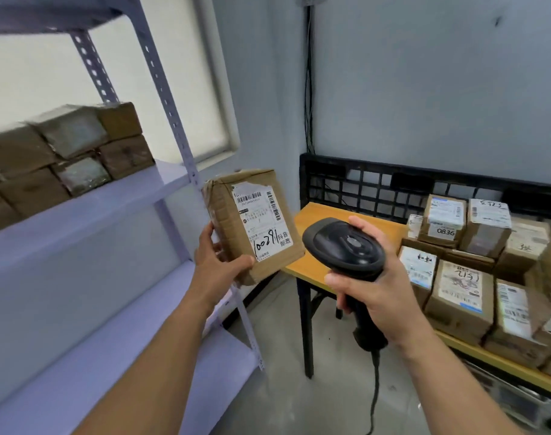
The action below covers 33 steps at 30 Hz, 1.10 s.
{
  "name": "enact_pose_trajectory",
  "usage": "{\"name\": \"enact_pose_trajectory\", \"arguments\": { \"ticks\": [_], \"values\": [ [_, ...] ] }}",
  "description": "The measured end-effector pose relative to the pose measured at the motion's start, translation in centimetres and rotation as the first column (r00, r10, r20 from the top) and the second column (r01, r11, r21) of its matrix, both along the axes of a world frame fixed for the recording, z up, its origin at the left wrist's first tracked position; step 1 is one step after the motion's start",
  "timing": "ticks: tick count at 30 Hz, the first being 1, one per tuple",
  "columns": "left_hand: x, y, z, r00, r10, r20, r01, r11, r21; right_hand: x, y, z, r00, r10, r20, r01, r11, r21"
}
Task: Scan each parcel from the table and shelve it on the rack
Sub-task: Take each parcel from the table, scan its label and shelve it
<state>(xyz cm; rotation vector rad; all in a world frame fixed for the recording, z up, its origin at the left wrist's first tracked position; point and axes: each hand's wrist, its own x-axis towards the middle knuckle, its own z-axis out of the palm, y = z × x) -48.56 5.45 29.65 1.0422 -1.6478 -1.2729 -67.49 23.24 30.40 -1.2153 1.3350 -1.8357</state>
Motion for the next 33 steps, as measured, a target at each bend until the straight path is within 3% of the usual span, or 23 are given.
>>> {"name": "enact_pose_trajectory", "arguments": {
  "ticks": [8, 18, 25, 33],
  "values": [
    [14.4, -1.4, 4.5, 0.983, 0.183, -0.016, -0.183, 0.972, -0.148, 10.8, -4.8, 1.8, 0.989, 0.145, -0.022, -0.145, 0.989, -0.009],
    [31.2, -1.6, 9.8, 0.907, 0.403, -0.125, -0.422, 0.866, -0.27, 24.6, -10.3, 5.0, 0.947, 0.311, -0.078, -0.314, 0.949, -0.017],
    [41.2, -2.3, 11.6, 0.834, 0.516, -0.198, -0.55, 0.809, -0.207, 32.5, -13.5, 6.1, 0.901, 0.415, -0.124, -0.417, 0.909, 0.011],
    [52.0, -5.8, 10.9, 0.708, 0.694, -0.129, -0.705, 0.706, -0.067, 39.6, -16.6, 5.3, 0.881, 0.462, -0.103, -0.462, 0.886, 0.02]
  ]
}}
